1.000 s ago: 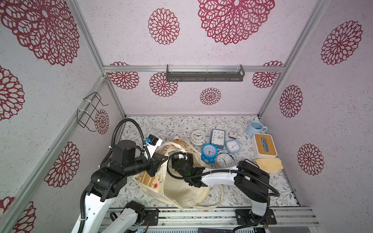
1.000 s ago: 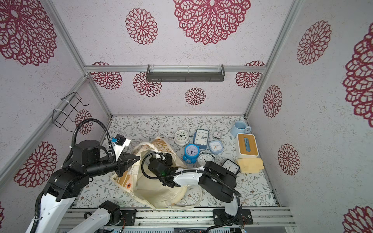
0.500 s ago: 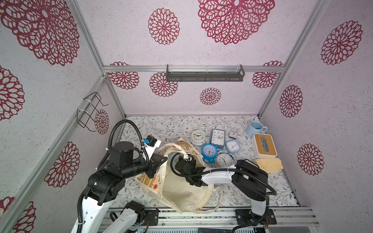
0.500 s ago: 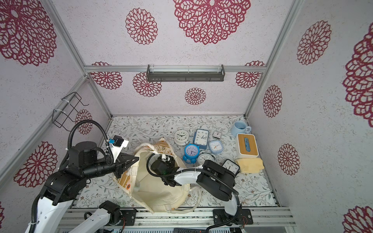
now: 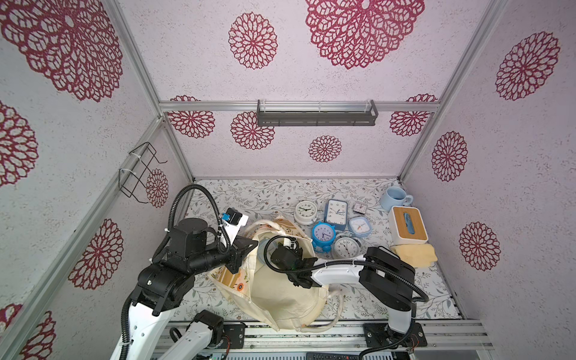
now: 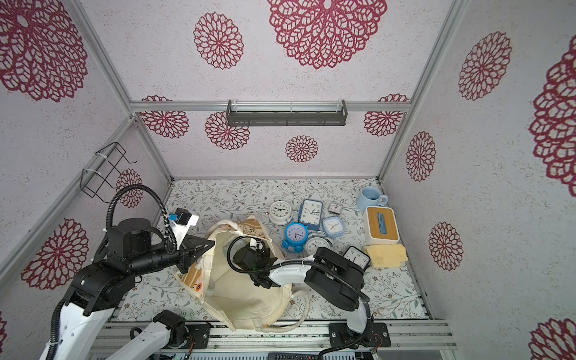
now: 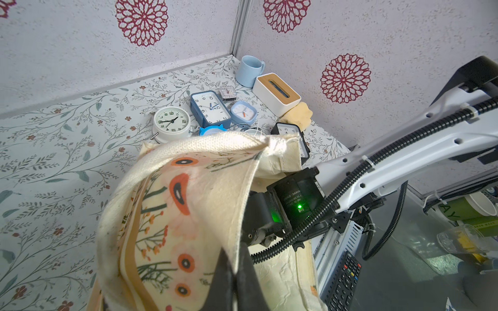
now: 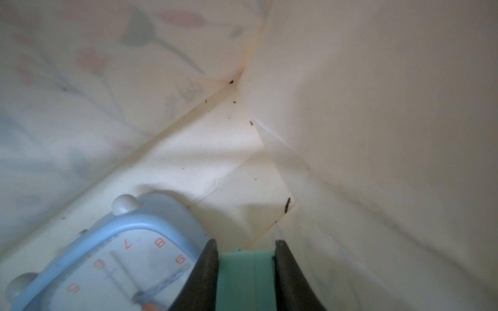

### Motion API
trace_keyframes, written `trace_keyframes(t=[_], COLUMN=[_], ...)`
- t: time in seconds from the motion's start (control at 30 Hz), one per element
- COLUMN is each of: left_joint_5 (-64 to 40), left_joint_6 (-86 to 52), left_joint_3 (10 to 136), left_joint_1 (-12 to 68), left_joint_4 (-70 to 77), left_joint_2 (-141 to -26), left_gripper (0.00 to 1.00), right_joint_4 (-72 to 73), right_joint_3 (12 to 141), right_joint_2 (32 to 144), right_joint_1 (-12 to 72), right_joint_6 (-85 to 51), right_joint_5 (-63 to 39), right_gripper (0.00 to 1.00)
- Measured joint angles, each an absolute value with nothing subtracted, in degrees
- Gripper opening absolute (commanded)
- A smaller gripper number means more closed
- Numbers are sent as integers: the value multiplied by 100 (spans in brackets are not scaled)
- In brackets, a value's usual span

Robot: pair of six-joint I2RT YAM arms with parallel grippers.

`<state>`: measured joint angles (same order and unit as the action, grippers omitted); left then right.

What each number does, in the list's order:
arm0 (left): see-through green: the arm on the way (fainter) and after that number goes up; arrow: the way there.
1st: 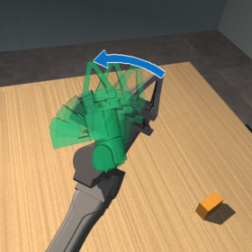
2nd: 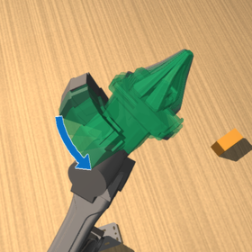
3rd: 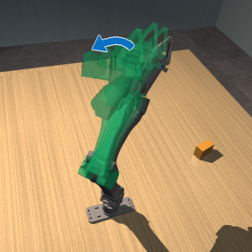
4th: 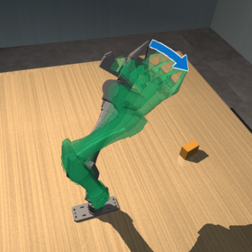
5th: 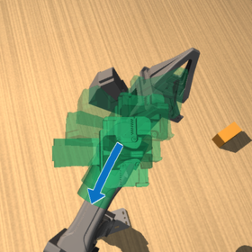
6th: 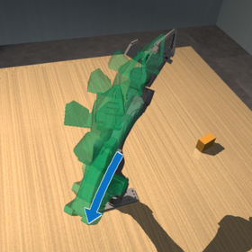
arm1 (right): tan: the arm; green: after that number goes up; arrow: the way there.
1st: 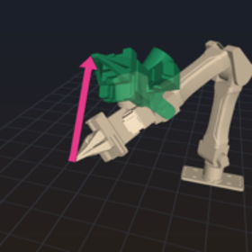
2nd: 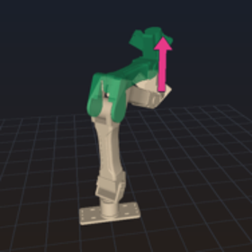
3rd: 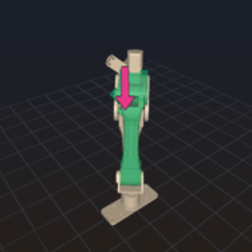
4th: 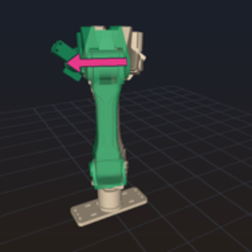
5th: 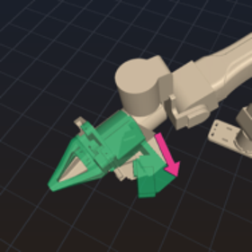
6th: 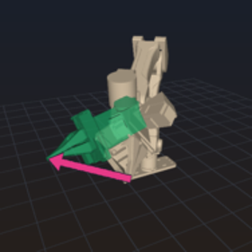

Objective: Take the alarm clock out of the canvas bag
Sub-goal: Pick up the alarm from the canvas bag.

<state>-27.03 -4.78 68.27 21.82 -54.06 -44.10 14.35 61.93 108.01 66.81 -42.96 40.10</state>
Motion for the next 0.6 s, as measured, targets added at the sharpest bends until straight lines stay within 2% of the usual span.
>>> trace_keyframes(t=[0.17, 0.4, 0.6], left_joint_5=[-2392, -1850, -1273], left_joint_6=[-609, -650, -757], left_joint_3=[6698, 6650, 6648], left_joint_1=[2182, 2182, 2182], left_joint_4=[-5240, -5175, -5183], left_joint_2=[-4340, -4259, -4248], left_gripper=[0, 0, 0], right_joint_4=[1365, 1439, 821], right_joint_3=[5924, 5083, 4974], right_joint_2=[9889, 7537, 5981], right_joint_1=[6788, 6904, 6525], right_joint_6=[-3717, -3142, -2974], right_joint_5=[3076, 1017, -84], right_gripper=[28, 32, 32])
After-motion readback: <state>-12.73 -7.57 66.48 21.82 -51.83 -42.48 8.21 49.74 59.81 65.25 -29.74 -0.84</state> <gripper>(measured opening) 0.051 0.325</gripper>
